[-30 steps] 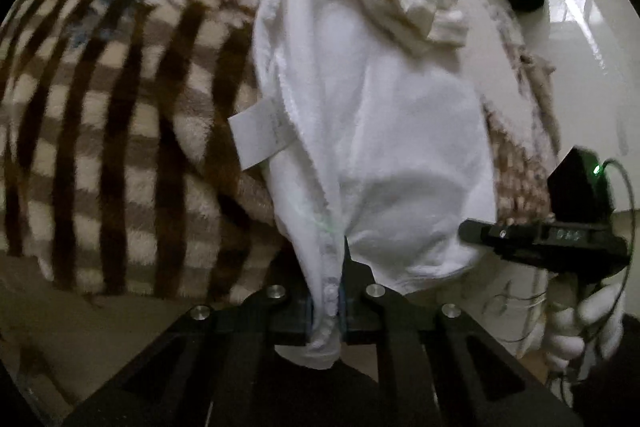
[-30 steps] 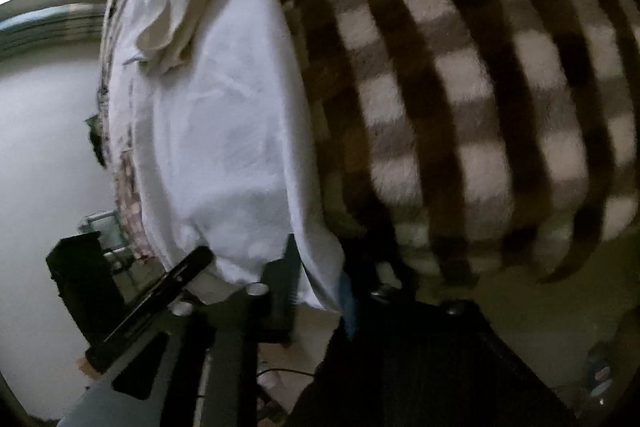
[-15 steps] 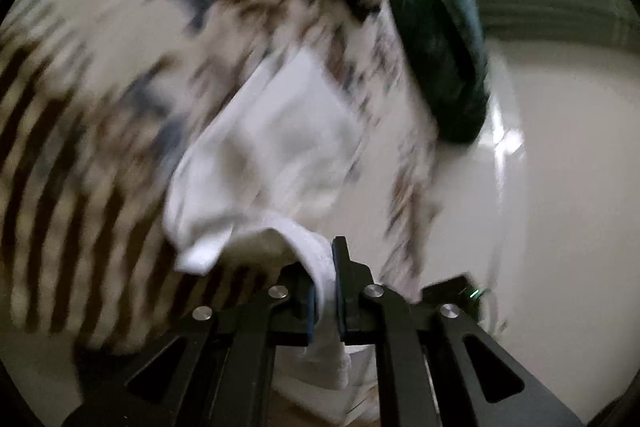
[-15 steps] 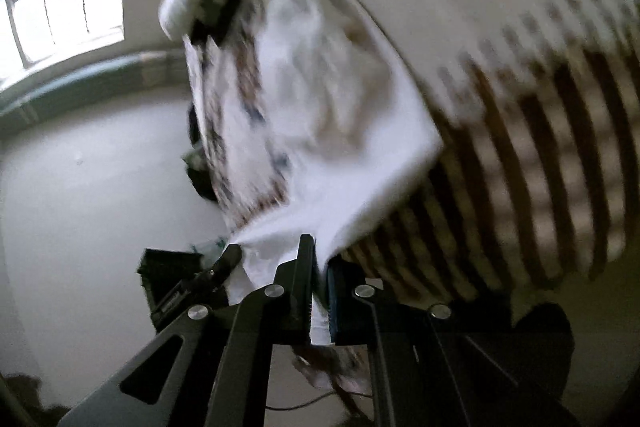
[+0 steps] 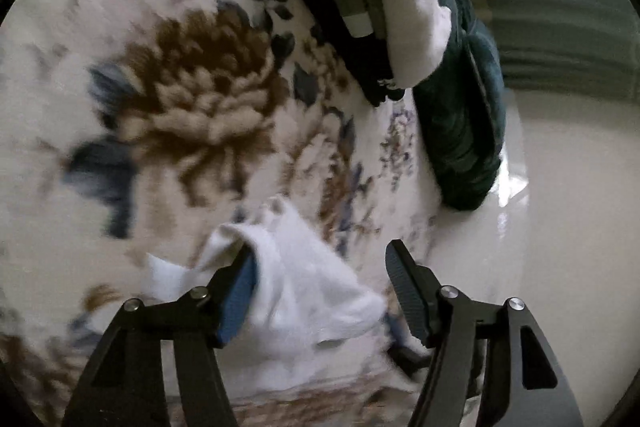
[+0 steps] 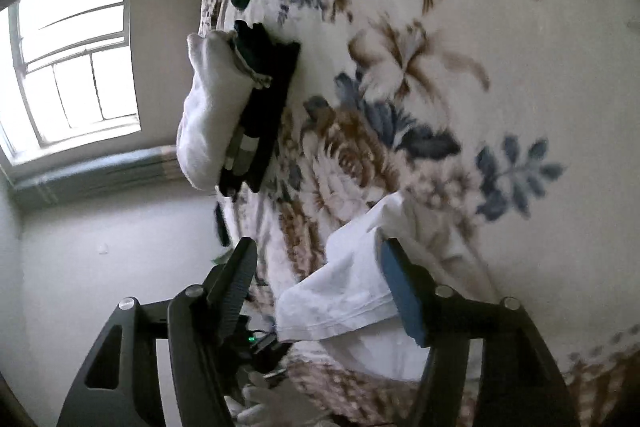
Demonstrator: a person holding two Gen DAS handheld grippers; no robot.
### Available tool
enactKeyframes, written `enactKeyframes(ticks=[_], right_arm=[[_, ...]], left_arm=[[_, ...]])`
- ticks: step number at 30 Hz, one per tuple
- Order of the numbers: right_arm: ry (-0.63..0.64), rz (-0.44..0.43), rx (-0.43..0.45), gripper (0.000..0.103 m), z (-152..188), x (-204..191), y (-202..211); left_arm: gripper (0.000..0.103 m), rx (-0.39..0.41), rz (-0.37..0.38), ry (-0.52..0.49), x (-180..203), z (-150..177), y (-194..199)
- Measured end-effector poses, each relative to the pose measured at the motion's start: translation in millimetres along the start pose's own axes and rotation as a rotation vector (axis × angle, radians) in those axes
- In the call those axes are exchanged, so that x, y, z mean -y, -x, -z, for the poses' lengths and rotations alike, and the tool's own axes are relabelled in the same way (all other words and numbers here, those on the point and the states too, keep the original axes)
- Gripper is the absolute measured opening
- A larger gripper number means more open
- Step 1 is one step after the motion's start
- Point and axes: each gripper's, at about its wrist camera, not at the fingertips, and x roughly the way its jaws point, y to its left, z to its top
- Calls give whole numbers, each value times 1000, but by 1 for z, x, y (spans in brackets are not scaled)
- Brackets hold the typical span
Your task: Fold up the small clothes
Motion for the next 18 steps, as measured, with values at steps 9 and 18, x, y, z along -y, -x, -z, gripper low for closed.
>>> enactKeyframes(ticks=[9, 18], right_arm=[[77, 147, -304, 67, 50, 12, -39], [45, 17, 59, 66, -26, -40, -50]], left_arm=[[62, -170, -31, 36, -22, 9, -33], [62, -147, 29, -155, 55, -91, -80]])
